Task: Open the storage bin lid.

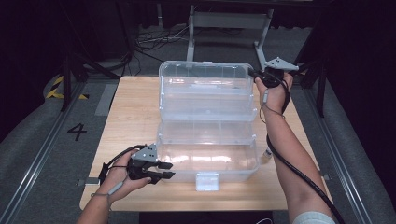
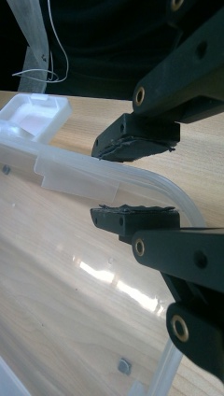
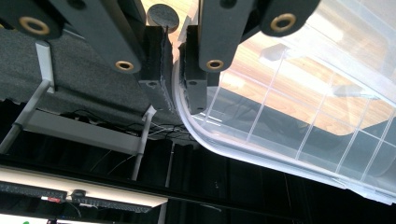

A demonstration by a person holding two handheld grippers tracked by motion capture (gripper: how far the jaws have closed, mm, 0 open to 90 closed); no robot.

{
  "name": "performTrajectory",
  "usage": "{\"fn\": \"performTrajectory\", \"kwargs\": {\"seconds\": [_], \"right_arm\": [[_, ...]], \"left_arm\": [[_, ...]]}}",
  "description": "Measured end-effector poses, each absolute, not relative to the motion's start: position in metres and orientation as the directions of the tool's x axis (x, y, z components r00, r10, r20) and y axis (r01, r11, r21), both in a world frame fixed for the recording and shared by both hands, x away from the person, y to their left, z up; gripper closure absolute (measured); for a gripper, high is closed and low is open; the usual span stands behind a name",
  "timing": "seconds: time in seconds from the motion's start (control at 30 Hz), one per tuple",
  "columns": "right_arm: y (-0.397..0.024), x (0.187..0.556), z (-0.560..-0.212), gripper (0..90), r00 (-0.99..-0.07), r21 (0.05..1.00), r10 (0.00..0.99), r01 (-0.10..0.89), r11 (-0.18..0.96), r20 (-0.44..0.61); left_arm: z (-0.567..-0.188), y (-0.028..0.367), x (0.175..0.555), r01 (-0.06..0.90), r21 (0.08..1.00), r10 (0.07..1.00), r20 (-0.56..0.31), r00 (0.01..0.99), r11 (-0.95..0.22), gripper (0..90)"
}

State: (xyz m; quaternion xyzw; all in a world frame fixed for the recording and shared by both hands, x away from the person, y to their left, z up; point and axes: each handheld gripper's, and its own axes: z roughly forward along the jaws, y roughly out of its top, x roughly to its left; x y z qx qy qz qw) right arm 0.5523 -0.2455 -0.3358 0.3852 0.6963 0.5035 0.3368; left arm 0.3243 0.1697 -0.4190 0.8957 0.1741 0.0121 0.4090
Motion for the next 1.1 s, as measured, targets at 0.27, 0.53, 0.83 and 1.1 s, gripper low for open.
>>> {"fn": "performTrajectory", "kwargs": {"seconds": [0.27, 0.53, 0.83, 1.1], "right_arm": [[-0.246, 0.559, -0.34, 83.4, -0.485, 0.957, 0.872, 0.214, 0.194, -0.069], [-0.248, 0.568, -0.349, 83.1, -0.5, 0.962, 0.865, 0.221, 0.163, -0.032], [-0.25, 0.577, -0.359, 83.0, -0.507, 0.964, 0.862, 0.228, 0.138, -0.004], [-0.251, 0.584, -0.369, 82.6, -0.516, 0.966, 0.857, 0.223, 0.129, 0.005]], "left_arm": [[-0.419, 0.169, 0.323, 0.305, 0.739, 0.331, -0.118, 0.936, -0.6, 65.6], [-0.419, 0.168, 0.322, 0.31, 0.738, 0.341, -0.116, 0.933, -0.6, 64.9], [-0.419, 0.168, 0.321, 0.316, 0.737, 0.35, -0.115, 0.93, -0.597, 64.3], [-0.419, 0.168, 0.322, 0.319, 0.736, 0.348, -0.12, 0.93, -0.597, 64.4]]}}
